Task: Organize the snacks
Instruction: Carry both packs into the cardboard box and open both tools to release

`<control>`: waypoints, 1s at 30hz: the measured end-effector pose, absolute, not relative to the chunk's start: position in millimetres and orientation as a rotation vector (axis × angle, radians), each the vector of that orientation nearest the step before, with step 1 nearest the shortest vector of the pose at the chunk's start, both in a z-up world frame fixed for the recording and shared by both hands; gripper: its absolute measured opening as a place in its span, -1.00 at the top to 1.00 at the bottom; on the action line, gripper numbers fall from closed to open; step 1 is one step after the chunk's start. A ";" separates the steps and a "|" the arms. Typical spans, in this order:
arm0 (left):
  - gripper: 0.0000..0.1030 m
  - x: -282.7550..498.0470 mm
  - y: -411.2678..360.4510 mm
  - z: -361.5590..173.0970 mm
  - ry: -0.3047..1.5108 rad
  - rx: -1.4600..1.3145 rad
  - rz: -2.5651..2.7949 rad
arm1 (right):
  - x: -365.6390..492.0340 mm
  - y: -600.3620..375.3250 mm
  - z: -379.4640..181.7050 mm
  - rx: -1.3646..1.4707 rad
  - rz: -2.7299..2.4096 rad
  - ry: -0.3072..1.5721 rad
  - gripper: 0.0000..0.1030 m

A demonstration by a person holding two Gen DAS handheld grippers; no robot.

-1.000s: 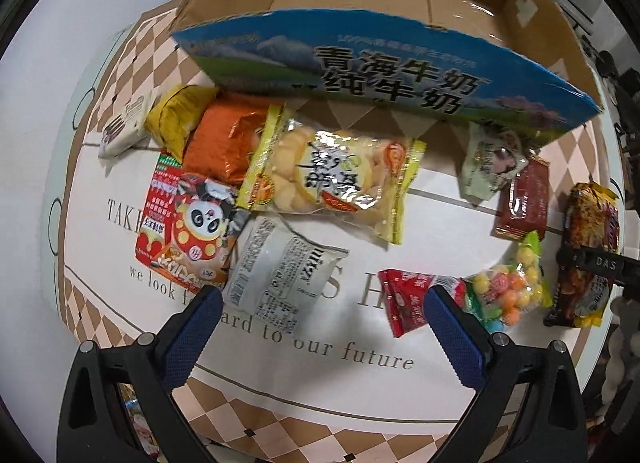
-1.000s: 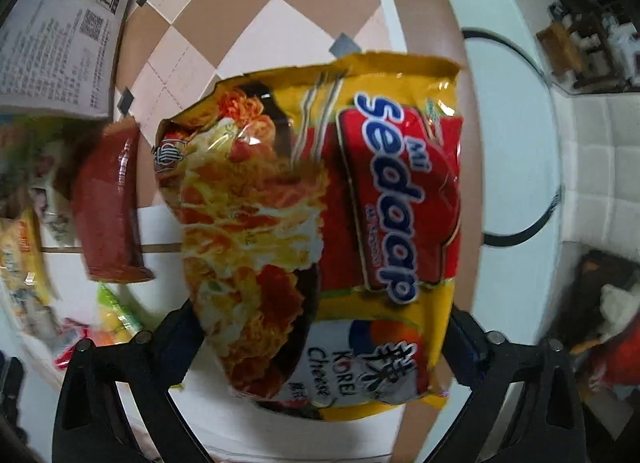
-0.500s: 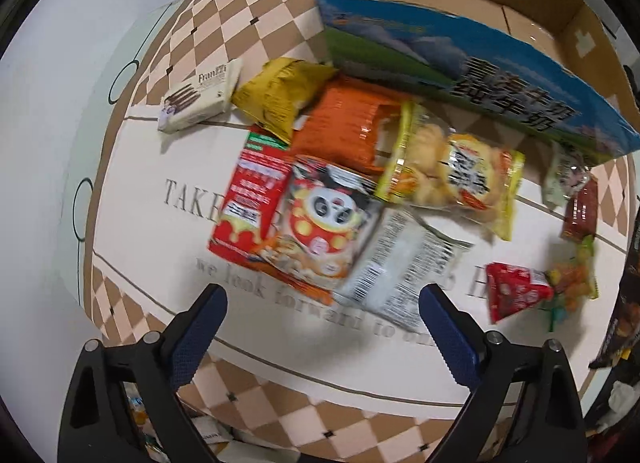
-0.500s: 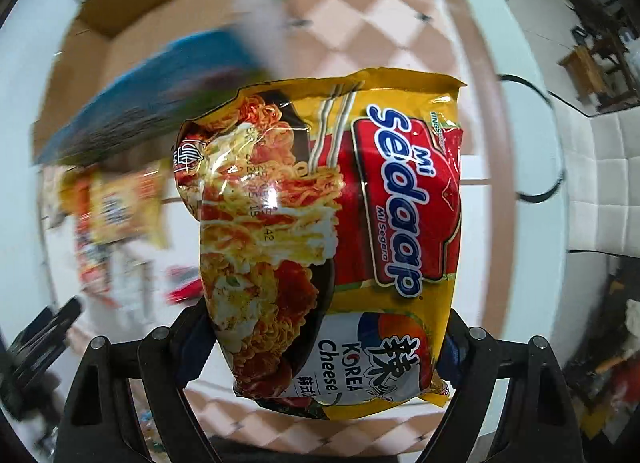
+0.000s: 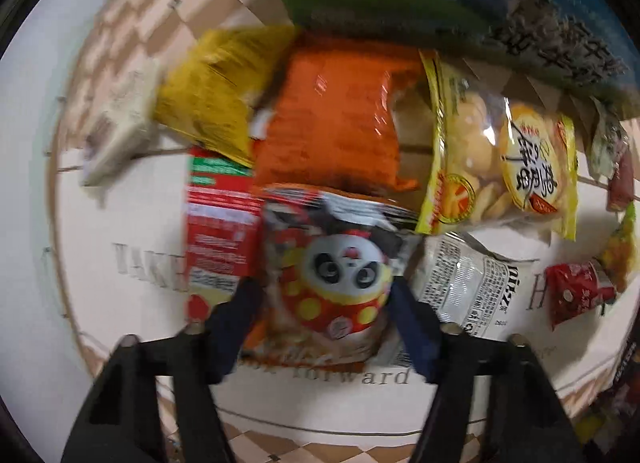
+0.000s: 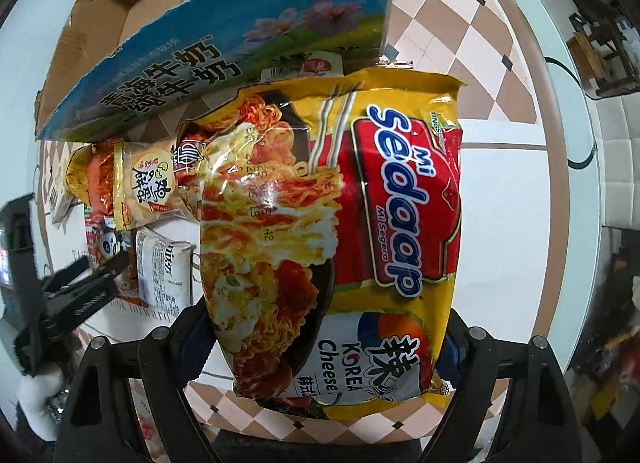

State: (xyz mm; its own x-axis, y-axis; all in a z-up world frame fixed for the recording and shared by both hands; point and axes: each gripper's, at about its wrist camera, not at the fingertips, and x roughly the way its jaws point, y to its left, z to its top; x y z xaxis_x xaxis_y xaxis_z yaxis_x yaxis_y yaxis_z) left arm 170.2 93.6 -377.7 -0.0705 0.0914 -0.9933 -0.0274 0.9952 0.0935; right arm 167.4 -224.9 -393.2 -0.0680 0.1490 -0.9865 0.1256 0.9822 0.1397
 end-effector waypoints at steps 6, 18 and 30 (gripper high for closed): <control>0.17 160.1 107.9 -372.5 1.597 -0.019 0.082 | 176.6 -234.0 -394.3 0.230 -0.023 1.638 -0.76; 0.21 124.9 122.5 -269.5 1.472 -0.155 0.040 | 189.3 -241.2 -355.8 0.272 0.083 1.621 -0.76; 0.20 280.6 73.2 -160.5 1.322 -0.227 -0.078 | 252.2 -301.3 -277.6 0.300 0.220 1.466 -0.76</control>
State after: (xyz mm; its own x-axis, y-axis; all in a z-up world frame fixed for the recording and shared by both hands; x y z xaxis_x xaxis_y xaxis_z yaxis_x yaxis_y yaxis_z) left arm 280.6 73.2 -160.5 0.2477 -0.1854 -0.9509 -0.0717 0.9753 -0.2088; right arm 252.2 -301.3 -277.6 0.0958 0.3263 -0.9404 0.0361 0.9430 0.3308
